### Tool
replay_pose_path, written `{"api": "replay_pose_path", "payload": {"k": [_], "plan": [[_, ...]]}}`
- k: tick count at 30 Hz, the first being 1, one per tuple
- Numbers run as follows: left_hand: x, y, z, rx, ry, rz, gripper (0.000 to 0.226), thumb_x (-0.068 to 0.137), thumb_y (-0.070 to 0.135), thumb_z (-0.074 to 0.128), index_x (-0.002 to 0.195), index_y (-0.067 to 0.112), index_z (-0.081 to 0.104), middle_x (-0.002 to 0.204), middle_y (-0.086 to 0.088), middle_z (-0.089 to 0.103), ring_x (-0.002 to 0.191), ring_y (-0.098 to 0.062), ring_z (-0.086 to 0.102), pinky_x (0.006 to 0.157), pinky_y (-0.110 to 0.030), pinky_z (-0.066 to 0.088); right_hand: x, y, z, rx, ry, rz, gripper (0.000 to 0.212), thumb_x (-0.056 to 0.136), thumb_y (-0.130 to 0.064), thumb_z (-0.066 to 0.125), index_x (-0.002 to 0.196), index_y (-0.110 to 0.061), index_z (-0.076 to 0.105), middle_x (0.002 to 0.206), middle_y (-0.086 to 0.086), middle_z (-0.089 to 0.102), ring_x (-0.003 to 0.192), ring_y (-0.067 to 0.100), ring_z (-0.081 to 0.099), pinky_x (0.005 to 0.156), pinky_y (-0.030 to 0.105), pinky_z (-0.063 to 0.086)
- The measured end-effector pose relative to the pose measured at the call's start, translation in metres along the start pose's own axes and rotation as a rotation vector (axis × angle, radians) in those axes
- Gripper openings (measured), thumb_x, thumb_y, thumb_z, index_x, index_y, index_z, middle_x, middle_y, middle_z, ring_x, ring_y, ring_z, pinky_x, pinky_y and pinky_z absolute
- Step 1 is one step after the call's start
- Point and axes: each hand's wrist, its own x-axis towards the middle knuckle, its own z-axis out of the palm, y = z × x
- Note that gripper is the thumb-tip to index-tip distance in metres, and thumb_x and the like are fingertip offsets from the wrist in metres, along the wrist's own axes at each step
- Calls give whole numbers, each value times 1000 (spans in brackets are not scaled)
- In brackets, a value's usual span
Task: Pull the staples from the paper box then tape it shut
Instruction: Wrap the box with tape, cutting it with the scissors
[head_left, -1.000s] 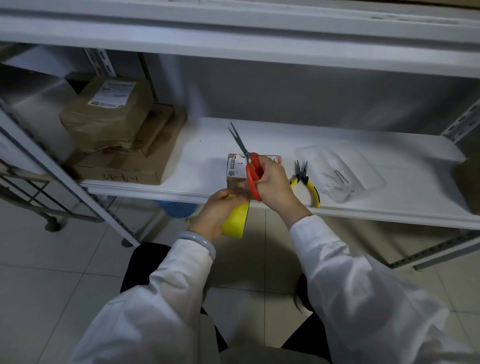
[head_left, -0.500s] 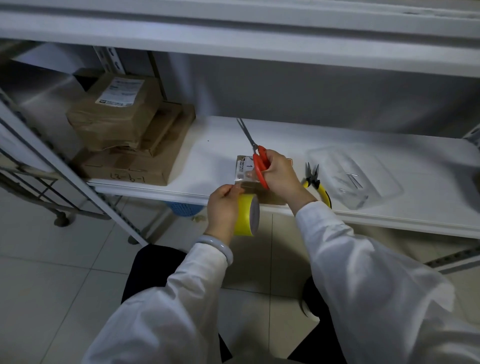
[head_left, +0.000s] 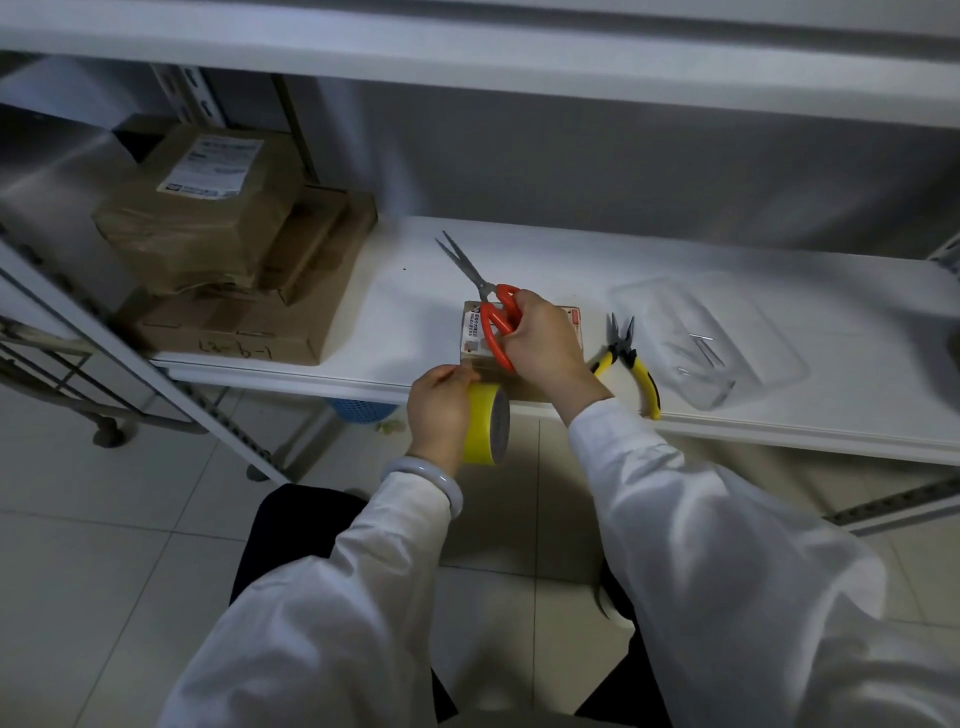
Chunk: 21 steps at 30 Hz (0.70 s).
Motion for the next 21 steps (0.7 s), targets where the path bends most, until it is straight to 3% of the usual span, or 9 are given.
{"api": "replay_pose_path", "payload": {"k": [10,13,17,21], "plan": [[1,0,6,91,40,27,14,93,21,52,83,14,59,89,-6,59,88,-26,53,84,-30,40,-7,10,7,-112,190,14,42,90,-33,58,126,-13,49,119,8,63,108,28,60,85,35,49],[0,0,7,90,37,27,15,94,21,51,84,13,60,91,-8,60,91,-28,54,90,-34,43,-7,12,10,-93,173,-14,42,90,-32,59,125,-12,49,119,8,63,108,28,60,87,36,49],[0,-1,7,111,53,52,19,96,23,46,85,13,58,91,-7,58,89,-25,52,84,-30,39,-5,4,14,-71,169,-79,45,87,-31,63,126,-13,48,120,8,63,109,29,60,97,39,48],[-1,-3,6,97,25,36,19,95,27,47,86,14,59,91,-6,59,89,-26,53,88,-34,42,-1,7,21,-54,117,-80,40,88,-33,60,122,-13,52,112,8,65,107,29,58,90,36,50]]}}
